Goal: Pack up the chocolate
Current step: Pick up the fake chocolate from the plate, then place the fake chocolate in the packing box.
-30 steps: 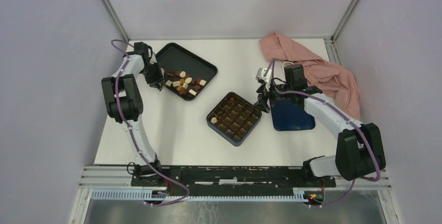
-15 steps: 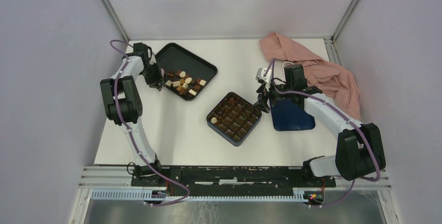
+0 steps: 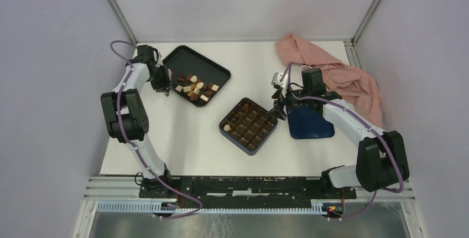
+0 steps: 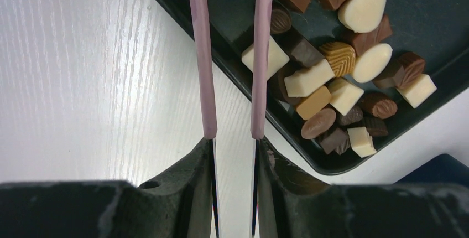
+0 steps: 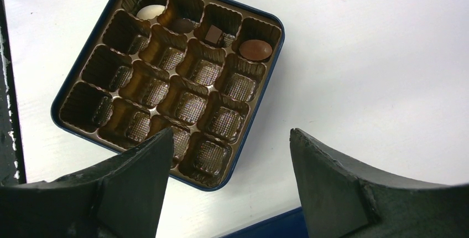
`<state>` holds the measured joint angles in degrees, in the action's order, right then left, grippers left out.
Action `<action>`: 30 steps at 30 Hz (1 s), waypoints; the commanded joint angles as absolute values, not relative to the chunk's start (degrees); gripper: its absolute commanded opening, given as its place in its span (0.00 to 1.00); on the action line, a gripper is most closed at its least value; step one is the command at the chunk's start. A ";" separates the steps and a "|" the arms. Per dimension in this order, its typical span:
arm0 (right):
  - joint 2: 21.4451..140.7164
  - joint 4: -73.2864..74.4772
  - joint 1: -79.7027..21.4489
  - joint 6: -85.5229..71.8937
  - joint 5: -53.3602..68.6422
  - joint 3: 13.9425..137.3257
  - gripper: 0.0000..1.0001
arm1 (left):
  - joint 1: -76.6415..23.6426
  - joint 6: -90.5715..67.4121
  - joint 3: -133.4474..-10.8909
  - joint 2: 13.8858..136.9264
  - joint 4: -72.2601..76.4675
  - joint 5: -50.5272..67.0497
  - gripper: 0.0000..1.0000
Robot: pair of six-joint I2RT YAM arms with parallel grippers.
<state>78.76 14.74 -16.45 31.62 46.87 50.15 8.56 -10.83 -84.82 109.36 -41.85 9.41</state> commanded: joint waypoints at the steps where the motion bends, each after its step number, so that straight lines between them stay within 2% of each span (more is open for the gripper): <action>1: 77.28 13.79 -16.30 33.12 49.63 51.55 0.82 | 8.52 -11.34 -81.81 101.69 -38.21 12.56 0.02; 15: 69.15 8.42 -16.34 37.59 53.95 45.76 0.83 | 6.60 -14.02 -64.97 77.75 -34.60 27.59 0.02; 21: 65.43 9.60 -16.34 54.17 58.83 39.57 0.85 | -2.01 -15.89 -59.36 67.80 -35.29 27.09 0.02; 30: 68.71 18.47 -16.19 59.27 60.22 43.58 0.84 | -15.37 -22.50 -52.17 55.18 -35.51 25.41 0.02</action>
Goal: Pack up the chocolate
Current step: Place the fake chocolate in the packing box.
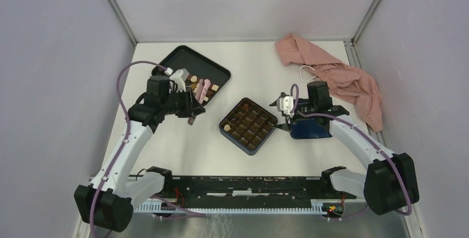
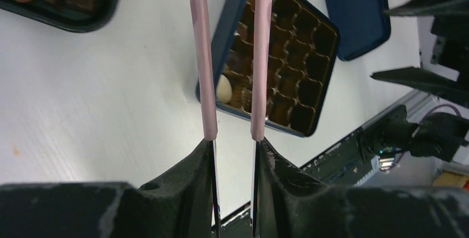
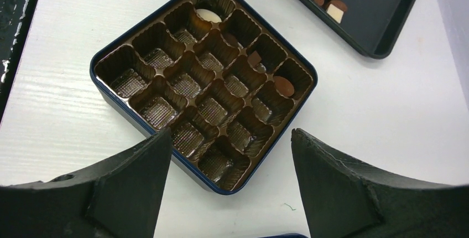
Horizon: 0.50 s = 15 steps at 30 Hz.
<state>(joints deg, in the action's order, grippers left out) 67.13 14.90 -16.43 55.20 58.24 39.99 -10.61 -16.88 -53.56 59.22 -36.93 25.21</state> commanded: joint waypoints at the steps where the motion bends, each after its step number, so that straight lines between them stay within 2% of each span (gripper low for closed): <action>1: 68.95 18.65 -16.22 58.58 59.70 43.99 0.84 | -16.47 -23.08 -52.00 54.34 -36.10 25.09 0.02; 10: 69.10 16.43 -14.71 52.99 55.79 44.81 0.84 | -25.10 -28.79 -51.09 49.80 -39.80 23.78 0.02; 15: 68.78 14.83 -13.64 49.60 53.67 45.13 0.84 | -34.99 -33.09 -51.07 51.17 -40.30 17.68 0.02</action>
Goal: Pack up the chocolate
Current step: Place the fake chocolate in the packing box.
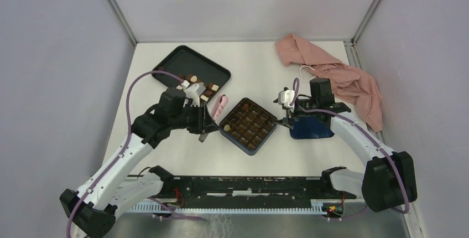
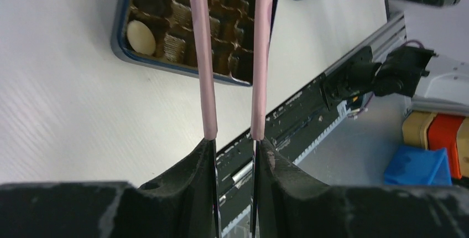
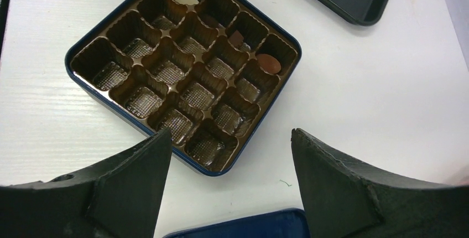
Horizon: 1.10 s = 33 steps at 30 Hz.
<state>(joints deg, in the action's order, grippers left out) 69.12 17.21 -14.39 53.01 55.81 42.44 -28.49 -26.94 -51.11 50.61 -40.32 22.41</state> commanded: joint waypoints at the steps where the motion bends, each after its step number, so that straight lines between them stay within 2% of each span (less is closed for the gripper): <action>1: 68.65 14.69 -13.43 49.13 53.38 45.24 0.84 | -37.64 -34.00 -51.54 51.78 -40.85 15.72 0.02; 7: 67.95 14.13 -12.74 47.17 52.82 45.61 0.85 | -51.69 -37.80 -56.38 59.30 -48.15 2.05 0.02; 11: 68.24 14.06 -12.50 46.67 52.73 45.70 0.85 | -56.40 -38.75 -59.30 65.48 -52.39 -3.34 0.02; 19: 68.60 14.15 -12.50 46.23 53.16 45.88 0.85 | -59.00 -36.38 -62.88 75.25 -54.73 -5.33 0.02; 33: 69.35 14.31 -12.55 45.97 54.05 45.89 0.85 | -59.00 -33.77 -64.20 80.51 -54.75 -6.76 0.09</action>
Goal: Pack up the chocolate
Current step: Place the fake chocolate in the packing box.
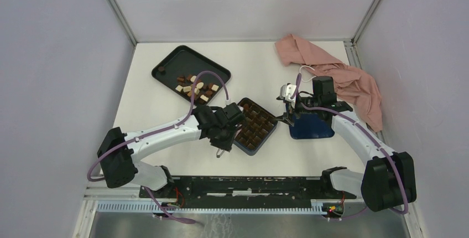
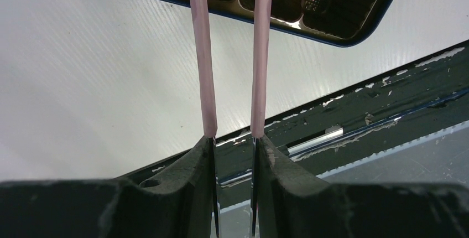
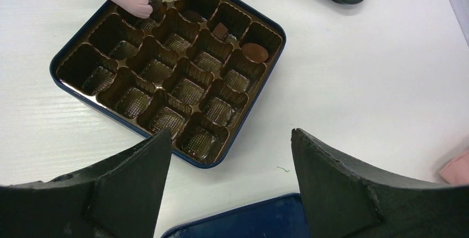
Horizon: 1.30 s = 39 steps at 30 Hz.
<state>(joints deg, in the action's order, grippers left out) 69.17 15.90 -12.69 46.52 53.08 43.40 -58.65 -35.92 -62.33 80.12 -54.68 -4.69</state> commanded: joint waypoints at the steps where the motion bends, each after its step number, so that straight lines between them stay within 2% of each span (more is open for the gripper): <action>1: 69.43 14.36 -12.55 45.97 54.05 45.88 0.85 | -59.03 -33.69 -64.21 80.71 -54.75 -6.79 0.10; 21: 69.76 14.74 -12.56 46.25 54.45 45.99 0.85 | -59.03 -32.43 -64.10 83.15 -54.73 -6.25 0.19; 30: 69.79 14.86 -12.54 46.41 54.58 46.05 0.85 | -59.04 -32.43 -63.81 83.22 -54.84 -6.39 0.29; 39: 69.86 14.97 -12.52 46.49 54.58 46.05 0.85 | -58.99 -32.61 -63.54 83.23 -55.10 -6.44 0.34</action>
